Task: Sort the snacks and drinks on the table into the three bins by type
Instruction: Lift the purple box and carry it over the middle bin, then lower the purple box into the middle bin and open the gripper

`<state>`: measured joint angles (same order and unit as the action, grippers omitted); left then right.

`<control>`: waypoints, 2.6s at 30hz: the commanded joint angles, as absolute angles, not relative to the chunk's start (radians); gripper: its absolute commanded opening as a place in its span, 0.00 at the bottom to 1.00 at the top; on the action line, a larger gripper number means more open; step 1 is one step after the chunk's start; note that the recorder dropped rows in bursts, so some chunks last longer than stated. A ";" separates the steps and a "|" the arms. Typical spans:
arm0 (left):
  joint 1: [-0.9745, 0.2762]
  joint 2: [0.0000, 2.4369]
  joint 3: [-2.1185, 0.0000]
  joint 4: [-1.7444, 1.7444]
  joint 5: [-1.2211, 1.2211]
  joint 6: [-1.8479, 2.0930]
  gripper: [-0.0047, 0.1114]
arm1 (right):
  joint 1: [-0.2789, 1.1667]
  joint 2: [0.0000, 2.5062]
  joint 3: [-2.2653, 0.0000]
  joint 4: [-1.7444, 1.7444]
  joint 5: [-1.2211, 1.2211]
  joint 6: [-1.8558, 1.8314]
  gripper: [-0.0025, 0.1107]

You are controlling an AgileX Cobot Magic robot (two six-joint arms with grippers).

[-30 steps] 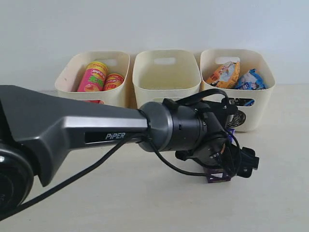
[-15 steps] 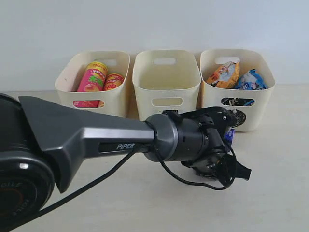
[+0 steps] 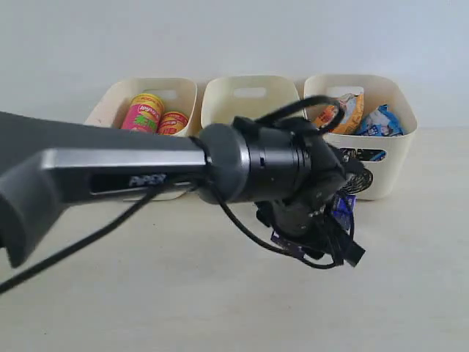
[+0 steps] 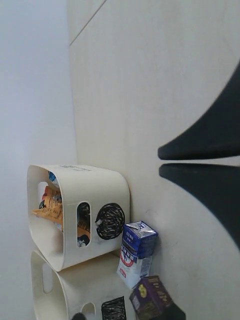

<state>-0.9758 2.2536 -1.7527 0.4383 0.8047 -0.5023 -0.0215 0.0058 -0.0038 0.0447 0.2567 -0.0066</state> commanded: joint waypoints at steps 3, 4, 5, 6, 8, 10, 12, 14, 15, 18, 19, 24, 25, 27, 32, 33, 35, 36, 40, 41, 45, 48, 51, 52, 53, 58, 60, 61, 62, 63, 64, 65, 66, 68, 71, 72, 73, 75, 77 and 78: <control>-0.978 2.083 -1.757 0.442 0.822 -0.380 0.07 | -0.020 0.000 0.000 0.047 0.244 -0.005 0.02; -0.976 2.051 -1.757 0.473 0.803 -0.387 0.07 | -0.020 0.000 0.000 0.043 0.244 -0.005 0.02; -0.966 2.026 -1.757 0.521 0.778 -0.419 0.07 | -0.020 0.000 0.000 0.043 0.244 -0.005 0.02; -0.960 2.019 -1.757 0.546 0.764 -0.436 0.07 | -0.020 0.000 0.000 0.043 0.244 -0.005 0.02; -0.924 2.009 -1.757 0.626 0.732 -0.493 0.07 | -0.020 0.000 0.000 0.043 0.244 -0.005 0.02; -0.874 2.011 -1.757 0.700 0.696 -0.578 0.07 | -0.020 0.000 0.000 0.043 0.244 -0.005 0.02; -0.824 2.013 -1.757 0.707 0.621 -0.602 0.07 | -0.020 0.000 0.000 0.043 0.244 -0.005 0.02; -0.795 2.013 -1.757 0.707 0.565 -0.606 0.07 | -0.020 0.000 0.000 0.043 0.244 -0.005 0.02; -0.763 2.013 -1.757 0.707 0.508 -0.625 0.07 | -0.020 0.000 0.000 0.043 0.244 -0.005 0.02; -0.717 2.026 -1.757 0.707 0.451 -0.668 0.07 | -0.020 0.000 0.000 0.043 0.244 -0.005 0.02; -0.706 2.031 -1.757 0.707 0.437 -0.678 0.07 | -0.020 0.000 0.000 0.043 0.244 -0.005 0.02; -0.669 2.072 -1.757 0.692 0.370 -0.685 0.07 | -0.020 0.000 0.000 0.043 0.244 -0.005 0.02; -0.664 2.081 -1.757 0.692 0.359 -0.685 0.07 | -0.020 0.000 0.000 0.043 0.244 -0.005 0.02; -0.661 2.100 -1.757 0.690 0.330 -0.685 0.07 | -0.020 0.000 0.000 0.043 0.244 -0.005 0.02; -0.659 2.154 -1.758 0.690 0.300 -0.717 0.07 | -0.020 0.000 0.000 0.043 0.244 -0.005 0.02; -0.656 2.161 -1.758 0.690 0.297 -0.723 0.07 | -0.020 0.000 0.000 0.043 0.244 -0.005 0.02; -0.650 2.171 -1.758 0.690 0.288 -0.723 0.10 | -0.020 0.000 0.000 0.043 0.244 -0.005 0.02; -0.650 2.177 -1.758 0.690 0.288 -0.727 0.13 | -0.020 0.000 0.000 0.043 0.244 -0.005 0.02; -0.648 2.187 -1.758 0.692 0.281 -0.733 0.32 | -0.020 0.000 0.000 0.043 0.244 -0.005 0.02; -0.648 2.190 -1.758 0.692 0.271 -0.733 0.38 | -0.020 0.000 0.000 0.043 0.244 -0.005 0.02; -0.648 2.190 -1.758 0.692 0.223 -0.733 0.63 | -0.020 0.000 0.000 0.043 0.244 -0.005 0.02; -0.648 2.190 -1.758 0.692 0.214 -0.733 0.75 | -0.020 0.000 0.000 0.043 0.244 -0.005 0.02; -0.648 2.190 -1.758 0.692 0.218 -0.733 0.78 | -0.020 0.000 0.000 0.043 0.244 -0.005 0.02; -0.648 2.190 -1.758 0.692 0.218 -0.733 0.78 | -0.020 0.000 0.000 0.043 0.244 -0.005 0.02; -0.648 2.190 -1.758 0.692 0.218 -0.733 0.78 | -0.020 0.000 0.000 0.043 0.244 -0.005 0.02; -0.648 2.181 -1.758 0.699 0.238 -0.733 0.78 | -0.020 0.000 0.000 0.043 0.244 -0.005 0.02; -0.648 2.162 -1.758 0.704 0.256 -0.704 0.78 | -0.020 0.000 0.000 0.043 0.244 -0.005 0.02; -0.650 2.150 -1.758 0.704 0.266 -0.697 0.77 | -0.020 0.000 0.000 0.043 0.244 -0.005 0.02; -0.653 2.137 -1.758 0.704 0.297 -0.687 0.76 | -0.020 0.000 0.000 0.043 0.244 -0.005 0.02; -0.653 2.121 -1.758 0.704 0.323 -0.688 0.75 | -0.020 0.000 0.000 0.043 0.244 -0.005 0.02; -0.655 2.105 -1.758 0.702 0.361 -0.688 0.73 | -0.020 0.000 0.000 0.043 0.244 -0.005 0.02; -0.659 2.091 -1.758 0.702 0.408 -0.681 0.70 | -0.020 0.000 0.000 0.043 0.244 -0.005 0.02; -0.661 2.081 -1.758 0.702 0.446 -0.664 0.66 | -0.020 0.000 0.000 0.043 0.244 -0.005 0.02; -0.670 2.059 -1.758 0.696 0.525 -0.598 0.54 | -0.020 0.000 0.000 0.043 0.244 -0.005 0.02; -0.691 2.042 -1.758 0.673 0.604 -0.471 0.36 | -0.020 0.000 0.000 0.043 0.244 -0.005 0.02; -0.697 2.037 -1.758 0.661 0.619 -0.432 0.31 | -0.020 0.000 0.000 0.043 0.244 -0.005 0.02; -0.707 2.032 -1.758 0.642 0.633 -0.379 0.24 | -0.020 0.000 0.000 0.043 0.244 -0.005 0.02; -0.723 2.028 -1.758 0.600 0.650 -0.278 0.14 | -0.020 0.000 0.000 0.043 0.244 -0.005 0.02; -0.746 2.020 -1.758 0.542 0.658 -0.181 0.07 | -0.020 0.000 0.000 0.043 0.244 -0.005 0.02; -0.758 2.016 -1.758 0.511 0.660 -0.139 0.07 | -0.020 0.000 0.000 0.043 0.244 -0.005 0.02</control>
